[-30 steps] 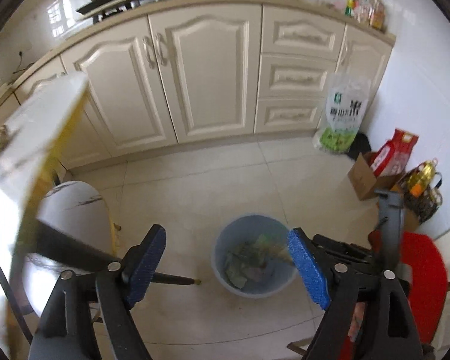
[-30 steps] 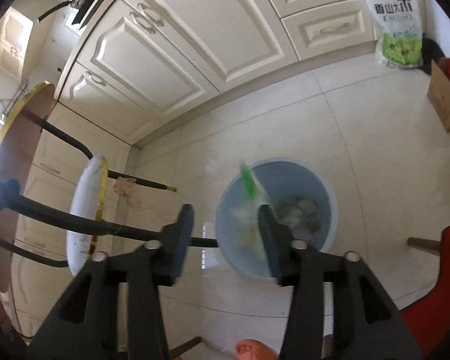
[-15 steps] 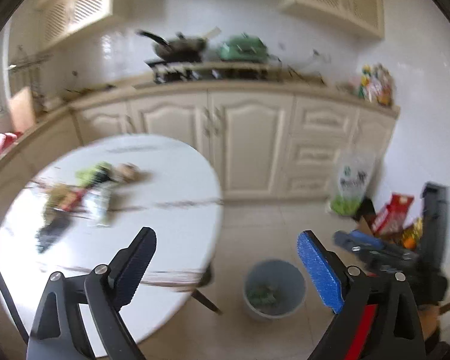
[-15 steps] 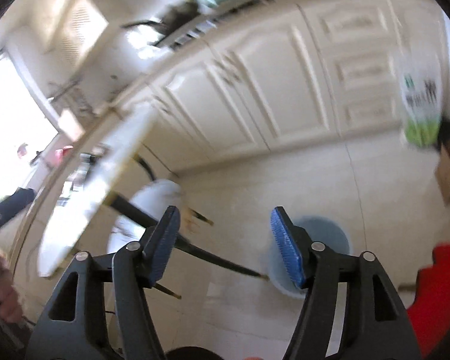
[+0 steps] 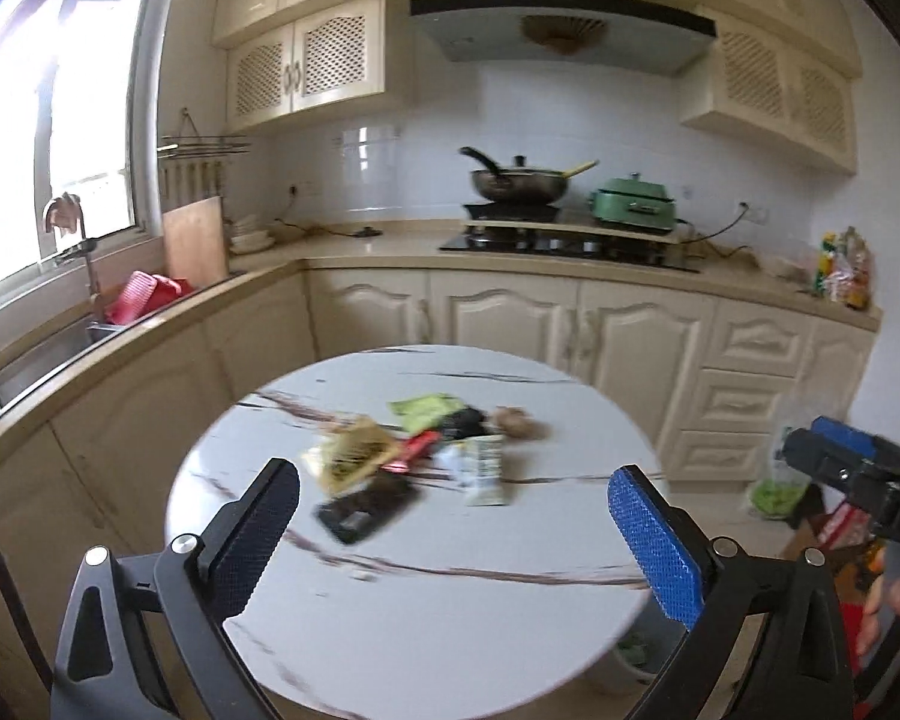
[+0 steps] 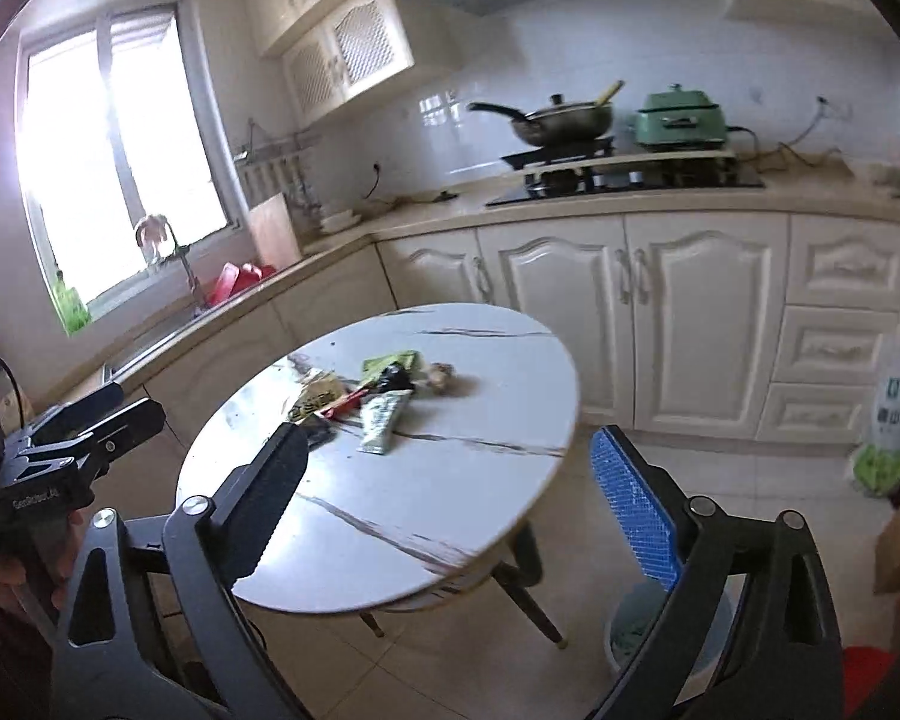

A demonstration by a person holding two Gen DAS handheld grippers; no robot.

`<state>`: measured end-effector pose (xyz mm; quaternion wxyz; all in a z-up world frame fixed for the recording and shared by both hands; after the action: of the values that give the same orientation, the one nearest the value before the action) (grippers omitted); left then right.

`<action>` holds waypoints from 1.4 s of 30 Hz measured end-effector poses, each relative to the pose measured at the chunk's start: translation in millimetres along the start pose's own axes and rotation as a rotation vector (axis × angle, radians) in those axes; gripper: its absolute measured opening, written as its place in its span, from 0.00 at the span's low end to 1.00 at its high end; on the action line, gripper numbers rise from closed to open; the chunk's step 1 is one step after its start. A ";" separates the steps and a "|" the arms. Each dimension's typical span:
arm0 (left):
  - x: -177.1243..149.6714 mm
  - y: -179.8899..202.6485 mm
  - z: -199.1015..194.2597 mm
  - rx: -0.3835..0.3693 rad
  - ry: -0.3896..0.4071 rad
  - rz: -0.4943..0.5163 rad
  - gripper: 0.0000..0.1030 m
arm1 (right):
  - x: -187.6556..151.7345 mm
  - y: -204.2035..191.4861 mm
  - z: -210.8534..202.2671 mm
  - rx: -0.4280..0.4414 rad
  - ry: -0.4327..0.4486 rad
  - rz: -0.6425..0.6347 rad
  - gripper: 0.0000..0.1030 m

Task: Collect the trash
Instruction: 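Return both tools to the table, then grasp the black wrapper with the left gripper while the right grasps the white snack packet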

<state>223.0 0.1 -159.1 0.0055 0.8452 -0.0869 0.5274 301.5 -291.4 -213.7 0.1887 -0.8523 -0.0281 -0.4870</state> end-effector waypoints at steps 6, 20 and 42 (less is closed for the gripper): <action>-13.6 -30.1 66.5 0.042 -0.086 0.035 0.99 | -1.8 -30.8 60.3 0.021 -0.091 -0.041 0.96; -79.5 -36.6 185.4 -0.013 -0.341 0.145 0.98 | -39.4 -29.2 211.8 0.001 -0.351 -0.061 0.97; -59.5 -40.9 256.0 -0.106 -0.412 0.111 0.16 | -58.4 -19.8 282.4 -0.057 -0.462 -0.038 0.85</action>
<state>431.7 22.9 -322.5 0.0028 0.9275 -0.1601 0.3379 497.7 -166.5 -385.3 0.1438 -0.9455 -0.0729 -0.2828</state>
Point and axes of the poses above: each gripper's, at about its wrist camera, not at the fingertips, and z roughly the way its jaws point, y to its right, x to its top, the point moved 9 cm from there along z, roughly the way its jaws point, and after that the axes turned 8 degrees about x, right-handed, at the moved point
